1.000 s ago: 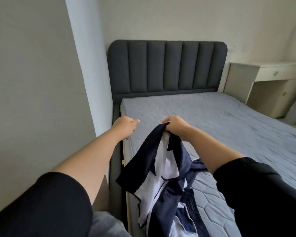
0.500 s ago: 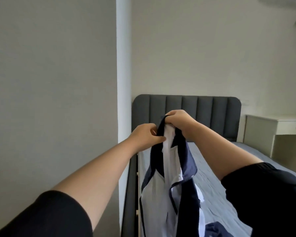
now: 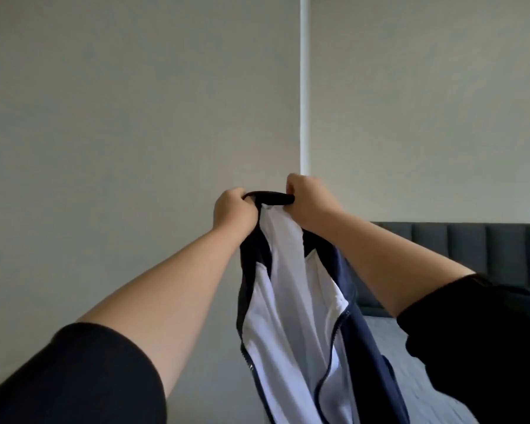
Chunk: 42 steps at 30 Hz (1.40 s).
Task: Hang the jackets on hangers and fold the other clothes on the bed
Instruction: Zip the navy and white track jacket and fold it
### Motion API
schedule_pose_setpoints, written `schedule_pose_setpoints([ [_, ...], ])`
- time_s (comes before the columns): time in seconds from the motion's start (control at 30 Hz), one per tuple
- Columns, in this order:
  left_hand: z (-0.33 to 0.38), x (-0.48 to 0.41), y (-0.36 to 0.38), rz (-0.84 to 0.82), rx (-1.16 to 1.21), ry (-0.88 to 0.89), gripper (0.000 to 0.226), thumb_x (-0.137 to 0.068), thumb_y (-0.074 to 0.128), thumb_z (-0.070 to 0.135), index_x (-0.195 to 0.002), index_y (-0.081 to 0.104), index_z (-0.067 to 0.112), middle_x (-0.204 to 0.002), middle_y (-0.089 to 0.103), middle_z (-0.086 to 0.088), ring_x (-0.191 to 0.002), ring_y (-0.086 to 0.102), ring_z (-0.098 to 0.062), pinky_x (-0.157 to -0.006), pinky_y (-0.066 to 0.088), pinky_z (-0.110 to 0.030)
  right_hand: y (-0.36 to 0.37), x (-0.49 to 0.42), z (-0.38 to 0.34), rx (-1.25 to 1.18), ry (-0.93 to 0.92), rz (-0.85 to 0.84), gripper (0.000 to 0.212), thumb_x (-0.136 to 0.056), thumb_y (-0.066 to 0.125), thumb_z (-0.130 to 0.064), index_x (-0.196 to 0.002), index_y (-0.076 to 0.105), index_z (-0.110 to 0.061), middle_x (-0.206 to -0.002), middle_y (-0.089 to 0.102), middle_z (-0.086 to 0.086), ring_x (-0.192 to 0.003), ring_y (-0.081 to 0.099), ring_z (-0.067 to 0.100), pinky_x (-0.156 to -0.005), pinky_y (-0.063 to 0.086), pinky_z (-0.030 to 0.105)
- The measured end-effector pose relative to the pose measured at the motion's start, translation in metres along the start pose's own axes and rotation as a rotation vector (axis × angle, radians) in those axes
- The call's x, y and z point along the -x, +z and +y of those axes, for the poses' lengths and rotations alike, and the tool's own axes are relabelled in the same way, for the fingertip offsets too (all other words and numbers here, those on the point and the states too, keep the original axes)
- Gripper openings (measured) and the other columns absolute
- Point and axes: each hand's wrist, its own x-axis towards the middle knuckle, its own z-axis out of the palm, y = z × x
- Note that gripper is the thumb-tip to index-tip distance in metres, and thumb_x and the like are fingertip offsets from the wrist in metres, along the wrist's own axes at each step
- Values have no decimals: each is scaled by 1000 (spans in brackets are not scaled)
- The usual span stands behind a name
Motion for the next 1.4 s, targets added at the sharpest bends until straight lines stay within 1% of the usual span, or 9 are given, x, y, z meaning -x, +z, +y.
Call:
schedule_pose_setpoints([
  [0.13,-23,-12,-89,-32,-274,136,41,-88,63,32,-56,42,15,-56,45,0,-60,44,-24,-49,26,-29,19,-27,-67,132,-144,88,16,-82,44,7,-81,41,-9,-73,39,3,-67,43,28,-56,32,33],
  [0.23,-28,-17,-160,-107,-875,327,33,-82,67,47,-77,55,17,-70,55,-2,-67,49,-24,-56,29,-29,28,-41,-116,177,-185,187,20,-83,51,3,-81,38,-12,-80,43,5,-65,41,28,-53,29,31],
  [0.33,-25,-26,-226,-12,-1251,416,16,-89,60,29,-92,57,14,-86,62,-10,-77,55,-31,-60,30,-29,35,-55,-167,160,-229,275,26,-78,55,6,-81,37,-13,-80,39,4,-62,38,27,-45,16,28],
  [0.53,-53,-11,-302,76,-1453,28,22,-73,51,-6,-67,42,14,-60,39,-1,-58,42,-23,-52,28,-24,69,-51,-213,165,-141,44,19,-79,50,5,-76,41,-12,-71,49,6,-60,41,26,-51,29,26],
  [0.73,-92,0,-309,38,-1126,-369,19,-79,46,-1,-64,48,10,-63,50,-3,-52,44,-17,-46,31,-21,102,-45,-208,-24,21,48,15,-86,49,-5,-86,35,-10,-62,36,4,-64,42,28,-51,31,29],
  [0.87,-109,9,-296,-330,-835,-716,22,-95,32,9,-83,48,1,-61,52,-9,-30,46,-14,-32,34,-13,123,-29,-207,-120,158,-425,16,-87,45,-5,-71,46,-3,-52,51,7,-53,48,24,-55,42,29],
  [1.1,-116,3,-294,-106,-445,-844,27,-99,36,14,-78,45,0,-64,54,-9,-30,54,-17,-29,39,-16,137,-16,-214,-690,485,-683,22,-90,35,-2,-69,41,-4,-48,46,8,-28,41,18,-34,32,15],
  [1.23,-125,3,-285,-30,-161,-806,24,-95,49,-1,-72,46,-4,-75,64,-15,-86,66,-30,-85,54,-35,138,-5,-211,-909,615,-819,24,-94,39,-6,-79,55,3,-44,60,14,-31,57,21,-29,41,20],
  [1.4,-131,9,-259,-24,-15,-750,4,-90,51,-2,-93,53,-5,-97,62,-25,-93,66,-33,-82,53,-35,145,-2,-195,-1145,627,-697,20,-96,39,-4,-107,53,6,-70,68,22,-55,69,29,-46,54,30],
])
